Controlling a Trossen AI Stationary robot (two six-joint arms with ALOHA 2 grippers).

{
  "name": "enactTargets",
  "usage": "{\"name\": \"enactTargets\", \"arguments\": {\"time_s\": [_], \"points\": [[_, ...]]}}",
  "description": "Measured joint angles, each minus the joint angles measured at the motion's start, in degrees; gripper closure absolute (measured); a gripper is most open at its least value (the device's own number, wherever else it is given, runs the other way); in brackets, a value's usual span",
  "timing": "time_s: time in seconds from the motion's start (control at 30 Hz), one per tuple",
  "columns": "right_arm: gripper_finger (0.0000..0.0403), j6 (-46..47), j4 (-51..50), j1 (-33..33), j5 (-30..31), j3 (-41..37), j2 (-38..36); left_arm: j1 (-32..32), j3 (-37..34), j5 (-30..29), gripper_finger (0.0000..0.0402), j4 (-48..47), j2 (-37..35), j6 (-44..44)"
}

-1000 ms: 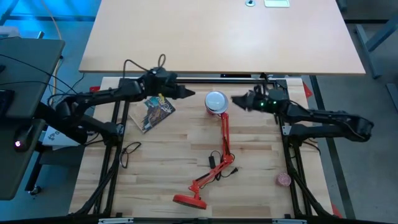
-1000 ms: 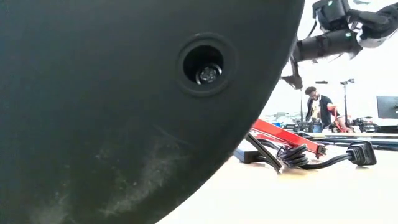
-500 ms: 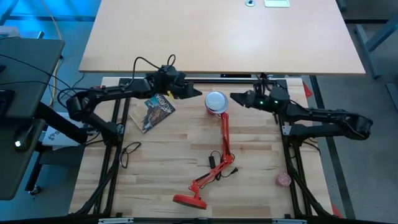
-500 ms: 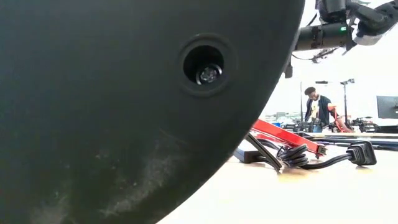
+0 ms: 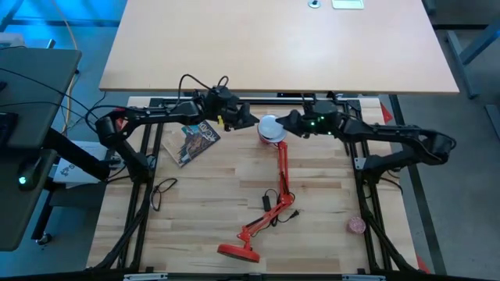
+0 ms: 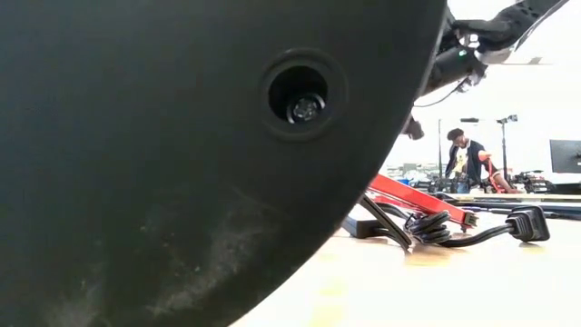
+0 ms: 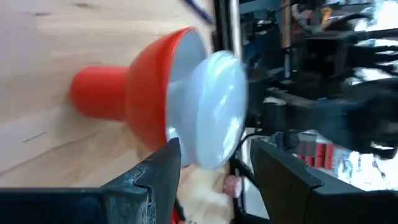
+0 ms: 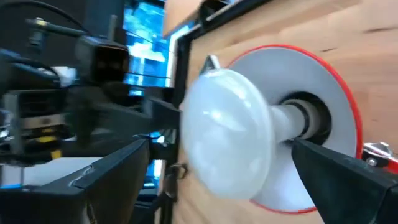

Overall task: Screw lightbulb
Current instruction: Remove the lightbulb from the red lamp

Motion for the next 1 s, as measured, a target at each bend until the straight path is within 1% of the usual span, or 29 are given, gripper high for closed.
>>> {"name": "enactTargets", "arguments": {"time_s": [0.1,0.23,0.37,0.5,0.57,0.73,0.83,0.93,1.0], "points": [[0.0013,-0.07,-0.14,-0.02,-0.15,0.84,2.08,0.00,0.02,-0.56,0.0218,0.99,0.00,-0.53],[0.0013,0.44,-0.62,-0.02,-0.16,0.84,4.17,0.04,0.04,-1.63,0.0218,-0.09,0.02,-0.11],[0.0013,0.74,3.88,-0.02,-0.30,0.90,5.09,0.00,0.04,-4.28,0.0218,0.00,0.14,-0.12],[0.0013,1.98,8.14,0.00,-2.38,0.88,6.07,-0.14,0.04,-3.53,0.0218,1.41,2.32,-1.09],[0.0013,3.27,8.55,0.04,-3.23,0.86,6.26,-0.20,0.02,-3.43,0.0218,2.48,3.25,-1.72],[0.0013,6.40,13.61,0.02,-5.52,0.61,6.35,-0.16,0.02,-3.02,0.0218,5.25,3.57,-2.46],[0.0013,8.32,16.70,0.00,-5.77,0.60,6.35,0.55,0.00,-3.39,0.0218,6.80,3.61,-2.50],[0.0013,8.26,17.71,-0.07,-6.23,0.62,6.27,1.39,0.00,-3.41,0.0218,7.63,3.63,-2.46],[0.0013,7.66,16.33,-0.17,-6.98,0.71,6.26,1.59,0.00,-3.05,0.0218,7.52,3.68,-2.46]]}}
